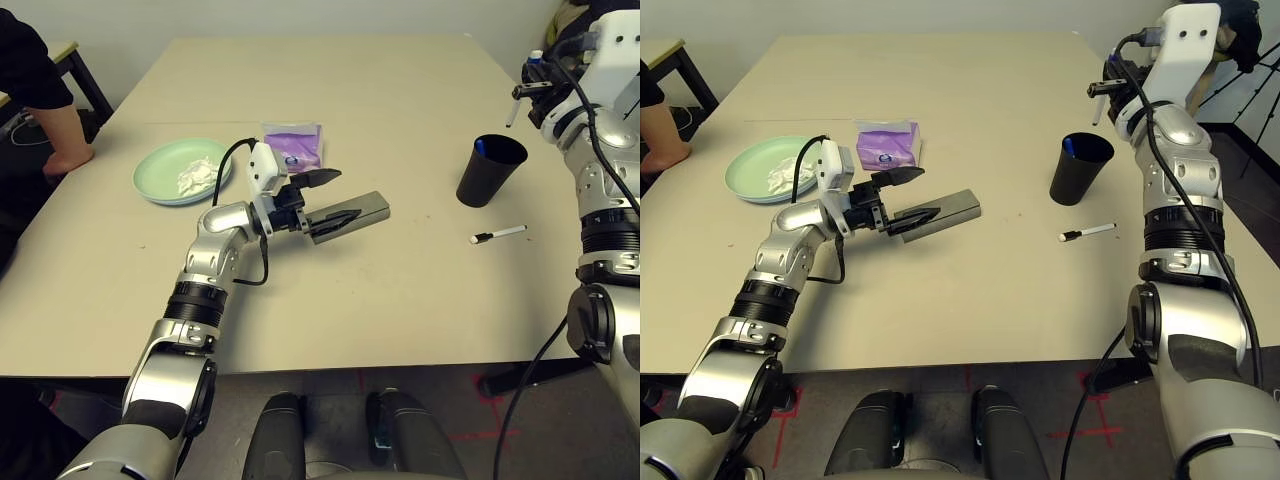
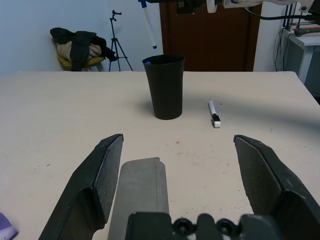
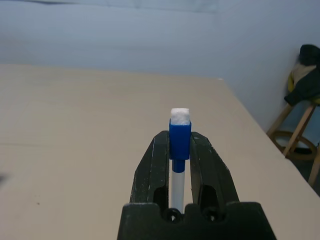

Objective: Organize and tidy the items on the table.

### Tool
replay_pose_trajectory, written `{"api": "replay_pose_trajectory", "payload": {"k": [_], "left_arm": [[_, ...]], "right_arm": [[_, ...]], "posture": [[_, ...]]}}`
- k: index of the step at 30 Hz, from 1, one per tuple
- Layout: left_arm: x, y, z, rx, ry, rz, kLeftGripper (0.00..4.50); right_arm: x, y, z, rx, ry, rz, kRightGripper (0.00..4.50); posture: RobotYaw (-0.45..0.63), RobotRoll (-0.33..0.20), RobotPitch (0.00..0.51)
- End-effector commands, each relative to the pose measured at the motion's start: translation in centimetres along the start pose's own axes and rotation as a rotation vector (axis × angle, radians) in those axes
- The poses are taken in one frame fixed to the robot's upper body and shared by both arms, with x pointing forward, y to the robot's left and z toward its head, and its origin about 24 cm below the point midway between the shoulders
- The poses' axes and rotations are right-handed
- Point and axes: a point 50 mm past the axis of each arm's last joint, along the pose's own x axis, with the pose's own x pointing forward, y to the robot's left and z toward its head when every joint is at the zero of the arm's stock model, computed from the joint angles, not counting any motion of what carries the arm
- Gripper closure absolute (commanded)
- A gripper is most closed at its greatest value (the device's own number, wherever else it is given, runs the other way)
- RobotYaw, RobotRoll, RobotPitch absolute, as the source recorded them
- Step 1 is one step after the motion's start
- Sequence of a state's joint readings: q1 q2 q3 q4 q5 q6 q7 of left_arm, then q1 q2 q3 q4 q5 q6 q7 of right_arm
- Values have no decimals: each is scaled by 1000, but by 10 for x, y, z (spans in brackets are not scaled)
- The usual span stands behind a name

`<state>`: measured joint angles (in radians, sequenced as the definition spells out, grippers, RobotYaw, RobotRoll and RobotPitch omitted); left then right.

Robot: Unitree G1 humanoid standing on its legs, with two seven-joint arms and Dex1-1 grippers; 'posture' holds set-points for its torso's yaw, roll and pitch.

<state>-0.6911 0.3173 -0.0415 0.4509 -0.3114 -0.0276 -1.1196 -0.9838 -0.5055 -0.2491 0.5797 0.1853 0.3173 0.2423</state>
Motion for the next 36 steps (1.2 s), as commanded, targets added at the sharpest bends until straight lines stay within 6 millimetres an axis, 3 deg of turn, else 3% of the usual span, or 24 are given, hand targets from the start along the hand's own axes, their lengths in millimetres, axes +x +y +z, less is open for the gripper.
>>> {"api": "replay_pose_trajectory", "payload": {"k": [1,9,19,20,27,31,36], "left_arm": [[1,1,-1,2,18,-3,0],[-1,0,-2,3,22,-5,0],[-1,0,-2,2,27,-8,0],[-1,0,-2,3,28,-8,0],[-1,-1,-2,5,26,-12,0],[0,-1,-2,8,25,-13,0],[1,-2,-2,10,21,-14,0]], "right_arm": [[-3,0,-7,6,36,-9,4093],[-6,3,-13,17,67,5,4093],[-8,6,-16,16,77,29,263],[-9,6,-16,16,77,29,41],[-8,10,-13,29,39,94,41],[-12,21,-12,-1,-50,326,41],[-26,21,-32,-74,-27,588,41]], "posture": [[137,0,73],[138,0,74],[135,0,75],[135,0,75],[139,0,74],[138,0,71],[145,0,70]]}}
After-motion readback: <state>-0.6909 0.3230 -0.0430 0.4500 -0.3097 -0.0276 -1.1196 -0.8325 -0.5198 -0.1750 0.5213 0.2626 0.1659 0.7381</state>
